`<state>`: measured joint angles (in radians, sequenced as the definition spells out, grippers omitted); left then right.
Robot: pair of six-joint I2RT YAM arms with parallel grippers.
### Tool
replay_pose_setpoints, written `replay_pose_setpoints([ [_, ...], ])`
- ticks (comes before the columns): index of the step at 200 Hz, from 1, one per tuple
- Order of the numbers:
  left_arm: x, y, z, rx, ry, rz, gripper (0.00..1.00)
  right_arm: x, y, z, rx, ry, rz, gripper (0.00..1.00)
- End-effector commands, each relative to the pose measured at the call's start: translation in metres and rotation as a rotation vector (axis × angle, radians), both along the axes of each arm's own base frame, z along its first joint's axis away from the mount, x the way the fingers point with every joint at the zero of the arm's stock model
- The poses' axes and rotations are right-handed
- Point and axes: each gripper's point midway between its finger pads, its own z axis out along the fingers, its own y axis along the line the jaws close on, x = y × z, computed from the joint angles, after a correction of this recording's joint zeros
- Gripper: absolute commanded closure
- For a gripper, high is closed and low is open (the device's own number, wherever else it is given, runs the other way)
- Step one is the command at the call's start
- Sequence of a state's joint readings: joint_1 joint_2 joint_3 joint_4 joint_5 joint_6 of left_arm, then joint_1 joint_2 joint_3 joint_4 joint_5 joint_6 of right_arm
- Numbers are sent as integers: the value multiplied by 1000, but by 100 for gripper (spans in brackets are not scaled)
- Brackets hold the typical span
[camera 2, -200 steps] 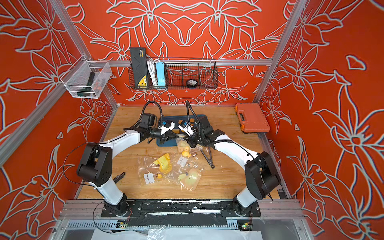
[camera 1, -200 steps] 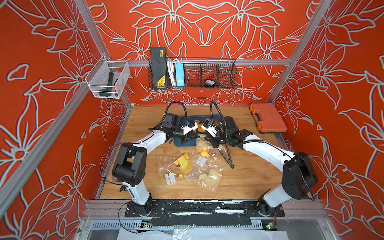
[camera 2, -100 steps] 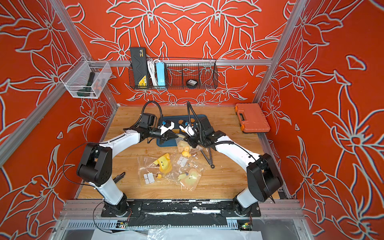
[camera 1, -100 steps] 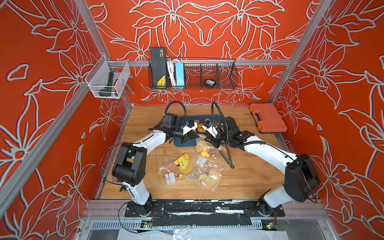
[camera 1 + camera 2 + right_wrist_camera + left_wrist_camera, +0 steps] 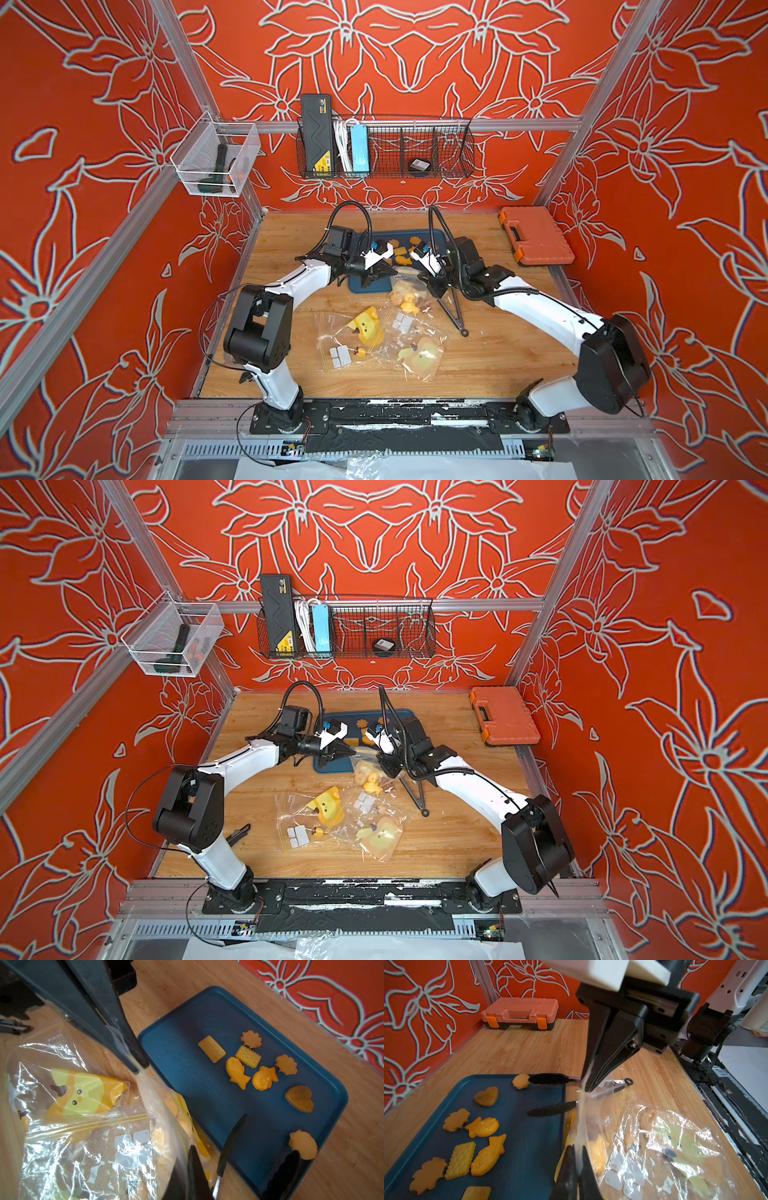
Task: Put the cookies into a resealable bag to prevent moisture
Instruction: Close the ziploc bag at the center of the board.
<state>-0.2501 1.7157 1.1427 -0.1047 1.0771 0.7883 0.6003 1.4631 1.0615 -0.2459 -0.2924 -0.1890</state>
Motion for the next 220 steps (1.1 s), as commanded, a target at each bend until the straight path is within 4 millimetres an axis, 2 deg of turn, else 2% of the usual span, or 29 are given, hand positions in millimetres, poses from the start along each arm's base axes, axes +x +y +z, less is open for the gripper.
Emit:
replay_pose_setpoints([
  [1, 0, 3, 19, -21, -45, -12, 100, -4, -14, 1, -39, 3, -34, 100],
  [5, 0, 3, 18, -21, -45, -13, 100, -3, -14, 1, -38, 5, -41, 99],
  [16, 0, 4, 19, -22, -44, -11, 100, -2, -16, 5, -25, -12, -62, 72],
  [22, 1, 4, 19, -21, -46, -9, 100, -2, -17, 6, -15, -19, -72, 68],
  [25, 1, 4, 19, -21, -47, -9, 100, -2, -18, 6, -13, -20, -74, 68],
  [29, 1, 4, 19, -23, -47, -9, 100, -4, -18, 6, -12, -18, -73, 74],
  [34, 1, 5, 19, -23, -46, -8, 100, -6, -19, 6, -14, -11, -71, 100],
  [35, 1, 5, 19, -22, -46, -8, 100, -7, -19, 6, -15, -9, -70, 100],
  [54, 1, 5, 19, -24, -46, -8, 100, -10, -24, 3, -43, 25, -87, 99],
  [63, 1, 5, 19, -23, -45, -8, 100, -9, -29, 2, -47, 19, -116, 73],
  [68, 1, 5, 20, -25, -46, -9, 100, -8, -31, 2, -47, 11, -132, 68],
  [72, 1, 5, 20, -24, -48, -8, 100, -8, -33, 2, -47, 8, -140, 74],
  [78, 1, 5, 20, -24, -47, -8, 100, -11, -34, 1, -51, 13, -140, 100],
  [98, 1, 6, 20, -26, -47, -7, 100, -15, -38, -2, -76, 49, -150, 100],
  [106, 1, 6, 20, -25, -47, -7, 100, -13, -41, -2, -75, 38, -177, 79],
  [110, 1, 6, 21, -26, -47, -7, 100, -12, -43, -2, -72, 31, -190, 75],
  [115, 2, 6, 21, -26, -49, -6, 100, -12, -44, -3, -70, 24, -197, 82],
  [118, 2, 6, 21, -26, -48, -6, 100, -12, -45, -3, -69, 23, -197, 100],
  [139, 2, 7, 21, -26, -48, -4, 100, -15, -47, -7, -89, 50, -199, 100],
  [149, 3, 7, 22, -27, -53, -2, 100, -14, -50, -8, -91, 48, -223, 74],
  [153, 2, 7, 22, -27, -51, -3, 100, -14, -51, -8, -90, 45, -230, 69],
  [157, 2, 7, 21, -27, -49, -3, 100, -14, -53, -9, -85, 41, -239, 76],
  [161, 2, 7, 21, -27, -48, -3, 100, -15, -52, -9, -80, 40, -237, 100],
  [183, 2, 8, 21, -29, -49, -4, 100, -20, -55, -12, -91, 67, -242, 100],
  [191, 2, 8, 21, -29, -49, -3, 100, -19, -59, -13, -94, 60, -267, 80],
  [195, 2, 8, 21, -28, -48, -3, 100, -19, -61, -12, -91, 51, -275, 76],
  [198, 3, 8, 21, -28, -50, -3, 100, -19, -62, -13, -89, 48, -278, 83],
  [201, 2, 8, 21, -28, -48, -3, 100, -20, -62, -13, -87, 44, -276, 100],
  [220, 2, 8, 22, -29, -50, -3, 100, -25, -63, -13, -90, 55, -262, 100],
])
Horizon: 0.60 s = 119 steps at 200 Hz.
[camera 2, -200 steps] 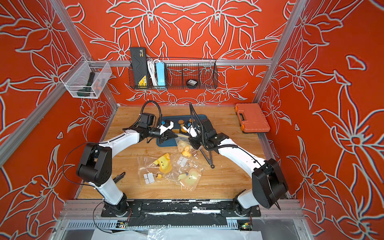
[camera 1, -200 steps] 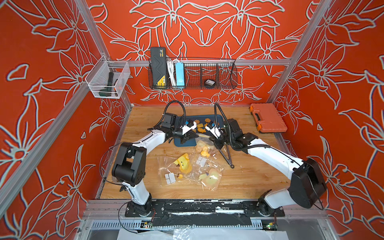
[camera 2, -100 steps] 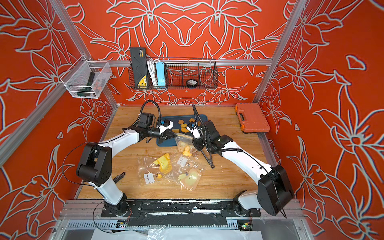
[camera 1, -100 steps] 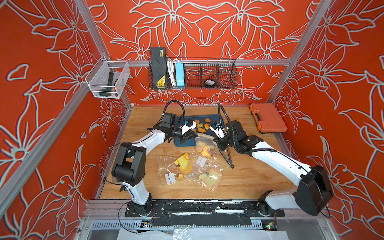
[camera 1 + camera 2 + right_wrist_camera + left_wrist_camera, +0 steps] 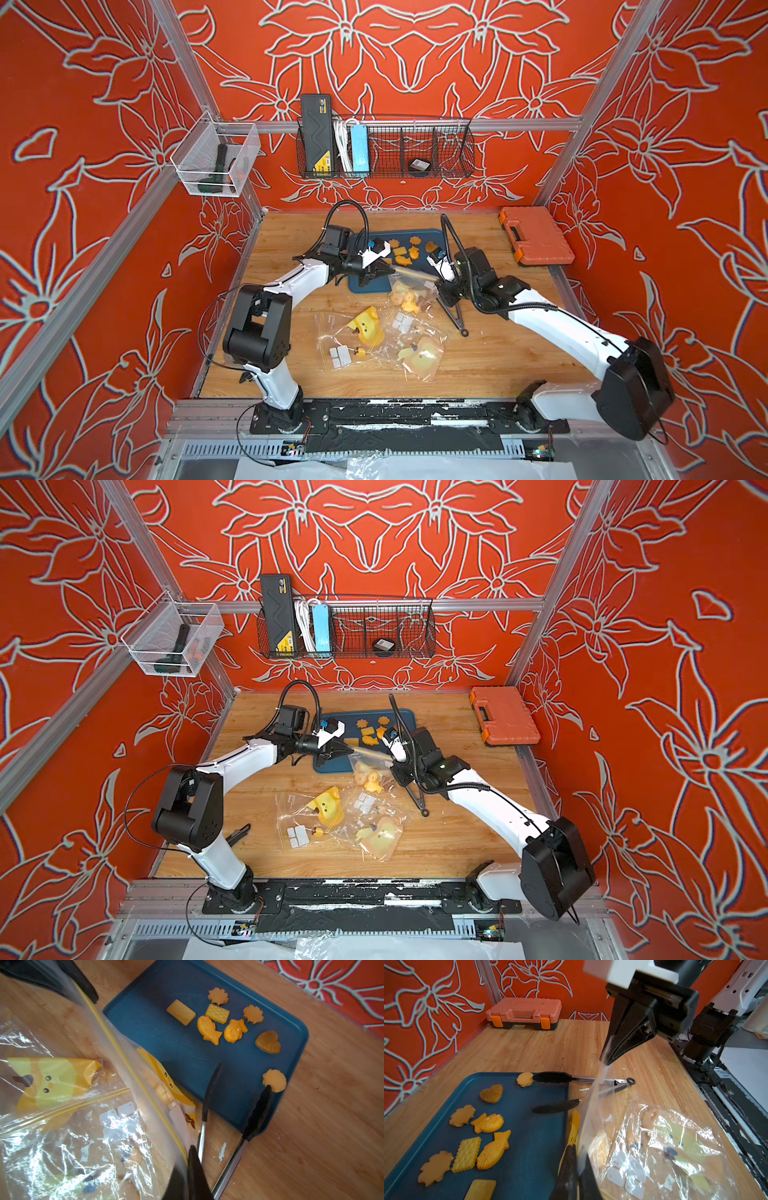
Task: Put the cookies into a resealable bag to prevent moisture
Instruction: Close the ziploc bag at the center of the board.
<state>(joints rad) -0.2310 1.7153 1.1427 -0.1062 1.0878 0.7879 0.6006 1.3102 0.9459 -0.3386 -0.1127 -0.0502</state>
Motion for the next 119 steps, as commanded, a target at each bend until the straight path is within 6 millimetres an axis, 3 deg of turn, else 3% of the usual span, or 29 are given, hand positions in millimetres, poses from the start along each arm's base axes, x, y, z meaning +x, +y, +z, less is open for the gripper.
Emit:
replay_pose_setpoints([
  [1, -1, 1, 20, -21, -53, -14, 100, -6, -13, -2, -27, 10, -38, 100],
  [6, -1, 1, 20, -21, -54, -14, 100, -6, -13, -2, -26, 13, -43, 97],
  [12, -1, 2, 20, -20, -53, -13, 100, -6, -14, -1, -19, 9, -49, 73],
  [16, -1, 1, 20, -20, -53, -14, 100, -6, -14, 0, -13, 2, -50, 66],
  [20, -1, 2, 19, -19, -52, -13, 100, -7, -14, 0, -6, -5, -48, 73],
  [24, -1, 2, 20, -20, -52, -14, 100, -8, -14, -1, -4, -5, -43, 100],
  [47, -1, 1, 20, -23, -53, -16, 100, -13, -7, 0, 0, 25, 2, 100],
  [59, -1, 1, 20, -25, -51, -17, 100, -11, -3, 2, 16, 14, 10, 61],
  [63, -1, 1, 21, -26, -52, -18, 100, -10, -2, 3, 18, 8, 16, 54],
  [119, -3, 0, 22, -34, -48, -30, 100, 0, 14, 8, 6, 6, 90, 58],
])
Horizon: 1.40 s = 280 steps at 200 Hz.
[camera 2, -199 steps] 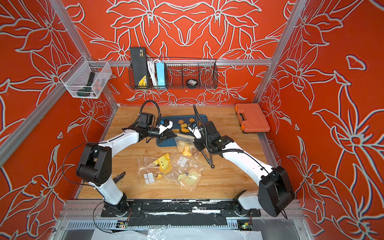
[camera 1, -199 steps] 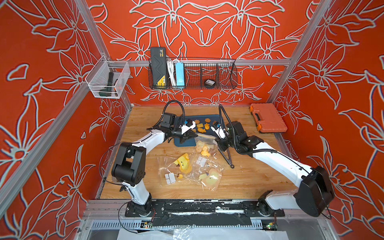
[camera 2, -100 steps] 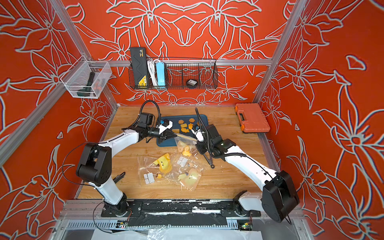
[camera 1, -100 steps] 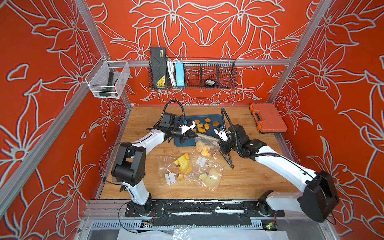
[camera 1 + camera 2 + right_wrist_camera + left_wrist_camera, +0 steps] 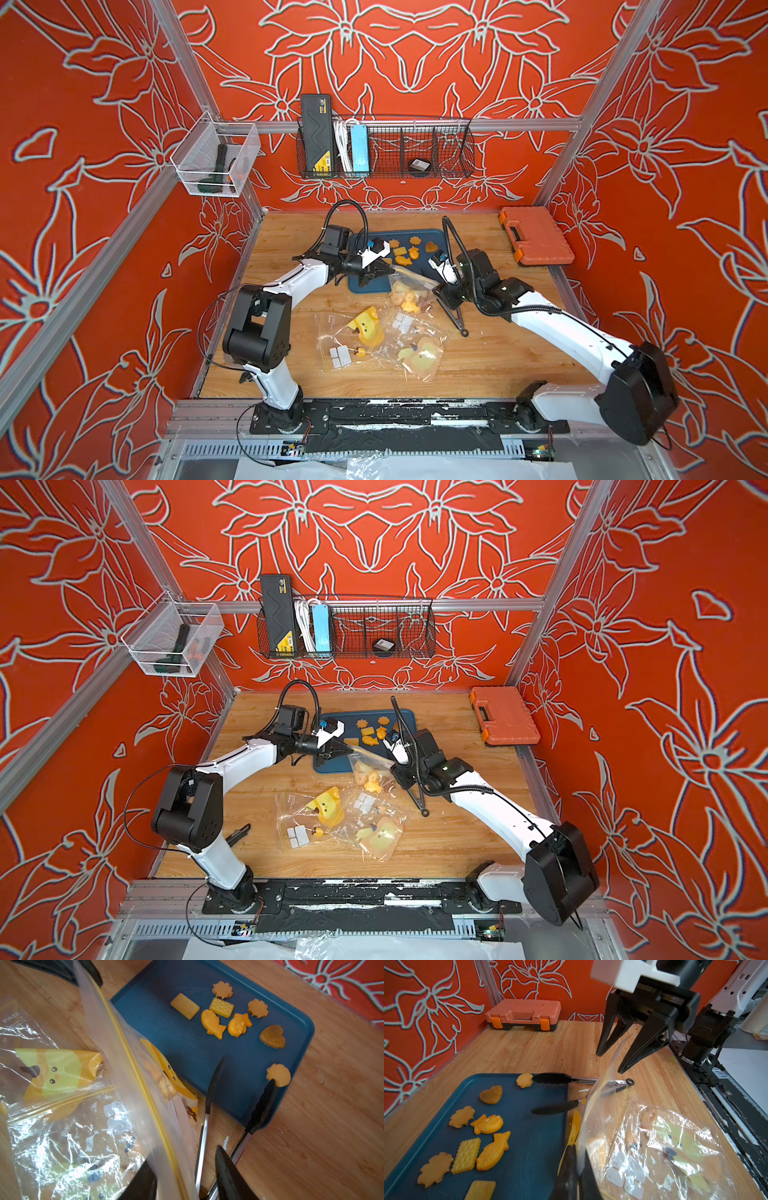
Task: Put the cookies into a resealable bag to prevent moisture
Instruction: Close the ziploc bag at the center of the board.
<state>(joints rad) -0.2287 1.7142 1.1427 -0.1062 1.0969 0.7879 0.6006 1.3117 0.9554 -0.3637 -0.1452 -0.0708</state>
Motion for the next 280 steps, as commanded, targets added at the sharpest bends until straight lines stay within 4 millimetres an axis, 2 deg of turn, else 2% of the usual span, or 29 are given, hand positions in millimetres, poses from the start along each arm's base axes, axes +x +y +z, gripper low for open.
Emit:
replay_pose_setpoints([
  [1, -3, -1, 20, -28, -48, -26, 100, 5, 11, 8, 8, -12, 54, 58],
  [14, -3, 0, 20, -26, -48, -25, 100, 9, 14, 8, 5, -17, 61, 60],
  [30, -3, 0, 20, -27, -48, -26, 100, 12, 15, 8, -4, -21, 65, 72],
  [35, -2, -1, 20, -27, -50, -26, 100, 13, 15, 8, -8, -21, 63, 80],
  [37, -2, -1, 20, -27, -48, -26, 100, 13, 15, 8, -10, -21, 63, 89],
  [38, -2, -1, 20, -27, -48, -26, 100, 13, 14, 7, -13, -19, 62, 100],
  [77, -2, -1, 20, -27, -50, -27, 100, 6, 26, 10, 26, 5, 127, 100],
  [93, -2, 0, 20, -28, -49, -27, 100, 8, 28, 14, 44, -22, 125, 48],
  [104, -2, 0, 20, -27, -50, -27, 100, 12, 27, 16, 42, -40, 113, 46],
  [115, -2, 0, 20, -28, -50, -27, 100, 15, 29, 16, 33, -42, 119, 61],
  [117, -2, -1, 21, -28, -50, -28, 100, 15, 29, 16, 30, -42, 121, 68],
  [118, -2, -1, 20, -28, -49, -28, 100, 15, 29, 16, 29, -41, 122, 79],
  [119, -2, -1, 20, -28, -49, -28, 100, 15, 29, 16, 29, -41, 122, 79],
  [122, -2, -1, 21, -28, -50, -28, 100, 16, 29, 16, 25, -39, 124, 100],
  [155, -3, 0, 20, -27, -49, -28, 100, 17, 34, 15, 17, -22, 151, 100],
  [168, -2, 0, 20, -26, -49, -26, 100, 20, 33, 18, 30, -53, 136, 61],
  [173, -2, 0, 20, -26, -50, -26, 100, 21, 33, 20, 35, -67, 131, 50],
  [191, -2, 0, 20, -27, -45, -27, 100, 24, 34, 22, 34, -81, 131, 45],
  [197, -2, 0, 20, -27, -48, -26, 100, 24, 36, 23, 36, -80, 138, 54],
  [203, -2, 0, 20, -27, -47, -26, 100, 24, 38, 22, 37, -72, 152, 99],
  [239, -3, 0, 21, -27, -51, -27, 100, 22, 49, 23, 58, -32, 199, 100],
  [254, -3, 0, 21, -28, -52, -28, 100, 27, 50, 26, 73, -63, 184, 55],
  [260, -3, 0, 21, -27, -52, -28, 100, 30, 49, 27, 70, -72, 172, 47],
  [266, -2, 0, 21, -27, -50, -26, 100, 31, 49, 27, 66, -77, 168, 45],
  [270, -3, 0, 21, -28, -51, -28, 100, 32, 49, 27, 65, -80, 169, 48],
  [273, -3, 0, 21, -27, -51, -28, 100, 33, 50, 28, 65, -81, 170, 56],
  [275, -3, 0, 21, -27, -51, -27, 100, 33, 50, 28, 63, -82, 172, 68],
  [278, -3, 0, 21, -27, -52, -27, 100, 33, 50, 27, 59, -77, 173, 95],
  [280, -3, 0, 21, -27, -51, -27, 100, 34, 50, 27, 57, -78, 173, 100],
])
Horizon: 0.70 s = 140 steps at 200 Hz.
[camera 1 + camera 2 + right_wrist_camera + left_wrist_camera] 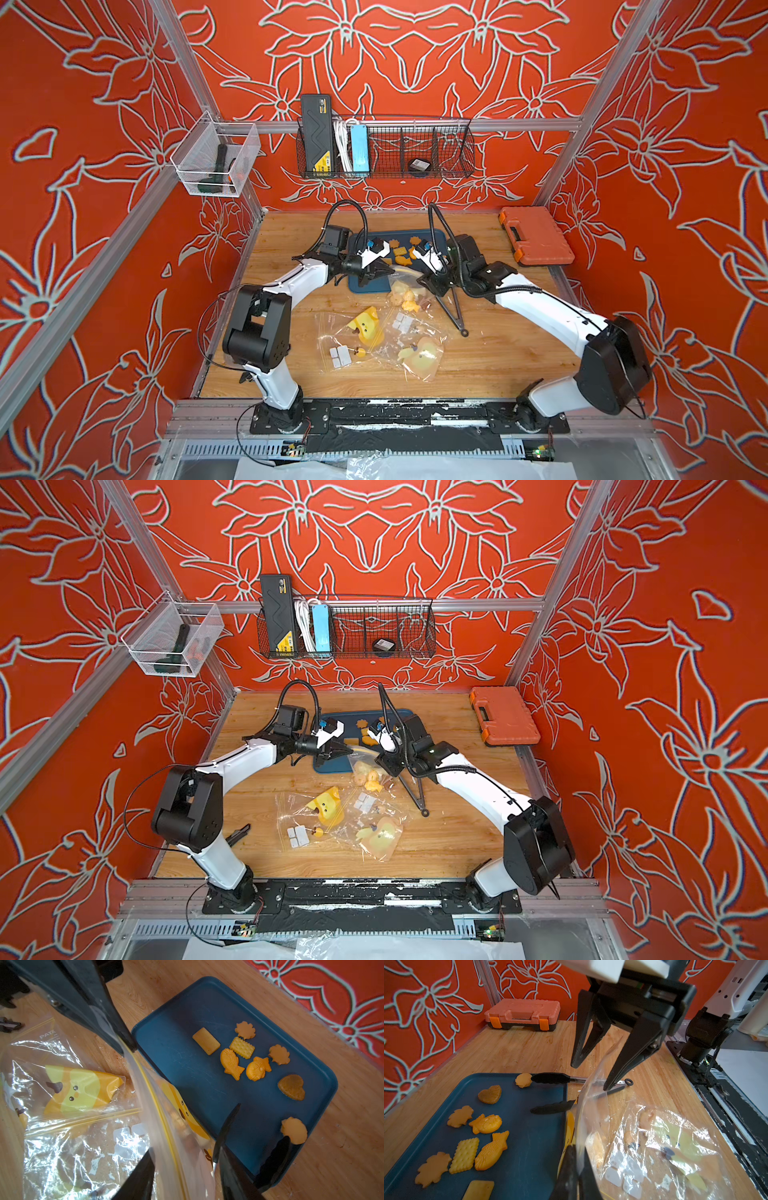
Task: Put the cookies into a resealable bag to prevent moisture
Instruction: Close the ziploc bag at the center of the board.
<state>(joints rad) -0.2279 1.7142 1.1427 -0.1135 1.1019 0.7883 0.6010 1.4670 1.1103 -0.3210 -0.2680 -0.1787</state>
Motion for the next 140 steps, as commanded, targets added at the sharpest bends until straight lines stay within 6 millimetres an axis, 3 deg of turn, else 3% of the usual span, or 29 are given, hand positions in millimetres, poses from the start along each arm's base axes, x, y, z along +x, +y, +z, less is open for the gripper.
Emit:
replay_pose_setpoints([
  [1, -2, 0, 22, -26, -59, -24, 100, 8, 7, 10, 15, -32, 9, 100],
  [30, -2, 0, 22, -26, -60, -24, 100, 7, 17, 10, 28, -3, 53, 100],
  [42, -2, 0, 22, -27, -61, -25, 100, 7, 20, 12, 50, -14, 58, 63],
  [49, -2, 0, 22, -26, -59, -24, 100, 9, 21, 12, 57, -23, 54, 54],
  [53, -2, 0, 22, -26, -61, -24, 100, 10, 21, 13, 60, -27, 51, 56],
  [55, -2, 0, 22, -27, -60, -25, 100, 11, 21, 13, 61, -29, 49, 62],
  [61, -2, 0, 22, -27, -59, -25, 100, 11, 22, 13, 59, -26, 50, 99],
  [86, -1, 0, 22, -26, -60, -24, 100, 8, 27, 13, 59, 1, 90, 100],
  [98, -2, 0, 22, -27, -60, -25, 100, 8, 30, 16, 80, -21, 91, 59],
  [104, -1, 0, 22, -26, -60, -24, 100, 10, 30, 17, 88, -34, 86, 53],
  [107, -2, 0, 22, -26, -60, -24, 100, 11, 30, 18, 89, -37, 82, 54],
  [110, -2, 0, 21, -26, -58, -24, 100, 12, 30, 18, 88, -37, 80, 62],
  [113, -2, 0, 22, -26, -59, -24, 100, 12, 31, 18, 88, -36, 80, 76],
  [116, -2, 0, 22, -26, -59, -24, 100, 12, 31, 17, 85, -32, 85, 100],
  [140, -1, 0, 22, -26, -59, -25, 100, 11, 36, 16, 82, -10, 114, 100],
])
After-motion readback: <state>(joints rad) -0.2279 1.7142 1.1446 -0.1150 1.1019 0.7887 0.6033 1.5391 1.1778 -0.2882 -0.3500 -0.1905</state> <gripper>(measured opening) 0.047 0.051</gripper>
